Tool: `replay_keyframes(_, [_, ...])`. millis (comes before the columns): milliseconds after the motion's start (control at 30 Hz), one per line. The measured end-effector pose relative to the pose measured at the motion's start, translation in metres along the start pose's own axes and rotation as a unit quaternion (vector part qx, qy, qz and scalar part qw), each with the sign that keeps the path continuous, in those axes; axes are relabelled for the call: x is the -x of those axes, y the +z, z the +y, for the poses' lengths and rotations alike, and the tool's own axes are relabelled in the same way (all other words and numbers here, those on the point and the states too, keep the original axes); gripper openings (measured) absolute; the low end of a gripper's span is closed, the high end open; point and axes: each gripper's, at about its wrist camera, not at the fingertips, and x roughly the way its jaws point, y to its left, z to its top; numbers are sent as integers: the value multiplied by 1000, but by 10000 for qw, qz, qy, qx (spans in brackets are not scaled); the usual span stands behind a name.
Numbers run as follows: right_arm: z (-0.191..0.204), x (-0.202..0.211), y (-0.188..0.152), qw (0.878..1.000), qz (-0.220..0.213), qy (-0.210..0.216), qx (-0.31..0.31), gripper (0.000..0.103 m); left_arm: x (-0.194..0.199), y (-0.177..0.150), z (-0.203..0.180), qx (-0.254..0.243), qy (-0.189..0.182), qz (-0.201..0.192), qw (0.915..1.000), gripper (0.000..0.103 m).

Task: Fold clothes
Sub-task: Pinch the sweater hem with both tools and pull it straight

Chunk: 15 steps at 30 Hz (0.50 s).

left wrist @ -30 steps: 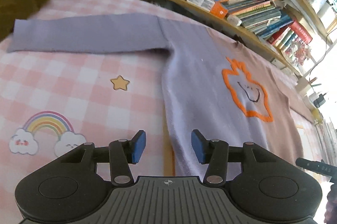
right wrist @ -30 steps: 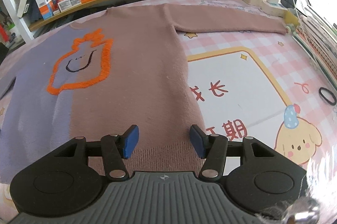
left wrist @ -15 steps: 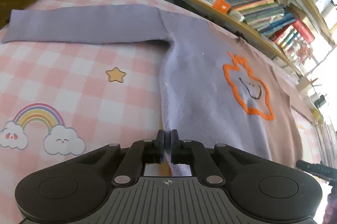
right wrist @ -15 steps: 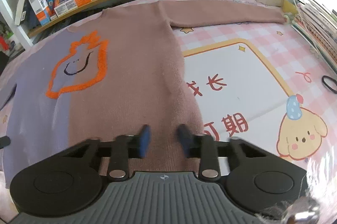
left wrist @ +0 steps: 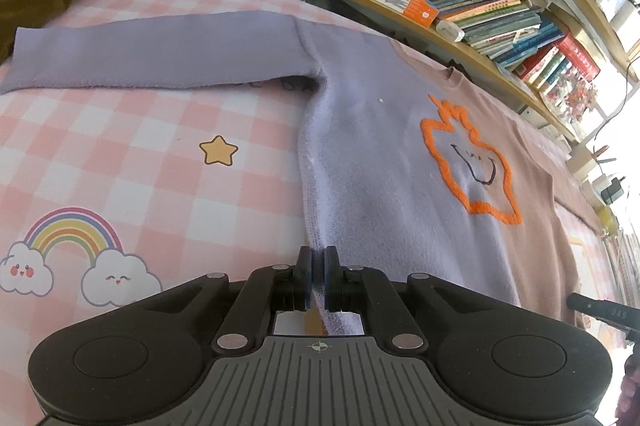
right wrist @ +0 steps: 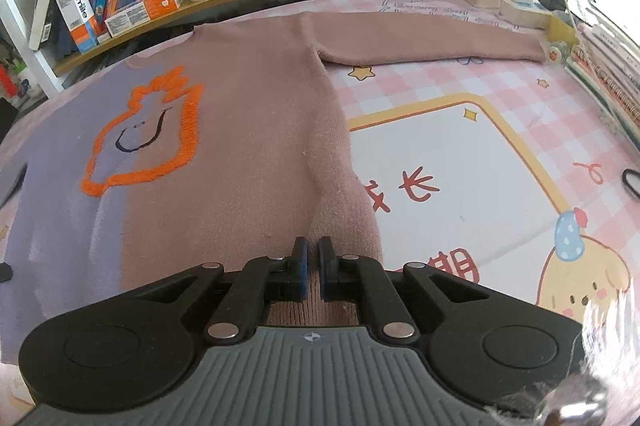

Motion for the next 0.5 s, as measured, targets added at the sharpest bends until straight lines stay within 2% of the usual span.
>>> replay_keyframes(133, [-3,3,-2,9999,-15,-103,-24,5,0,0,-2,-29,-32,22,10000,5])
replay_keyframes(233, [-2,4,-3,9999,35,-126,-101,6,1,-1,-2,-44,-55,43,10000,9])
replay_keyframes(267, [-2,5,-3,9998,47,-120,-142,8,1,-1,-2,-47,-66,54,10000,10])
replay_keyframes(333, [-2,9,-5,9997,55,-94,-231,20,2,-1,-3,-66,-102,83,9999,11])
replay_keyframes(367, [-2,11,-6,9996,52,-98,-243,30,2,-1,-4,-70,-122,96,9999,12])
replay_keyframes(500, [-2,19,-12,9995,43,-110,-294,31,3,-4,-5,-59,-157,124,9998,13])
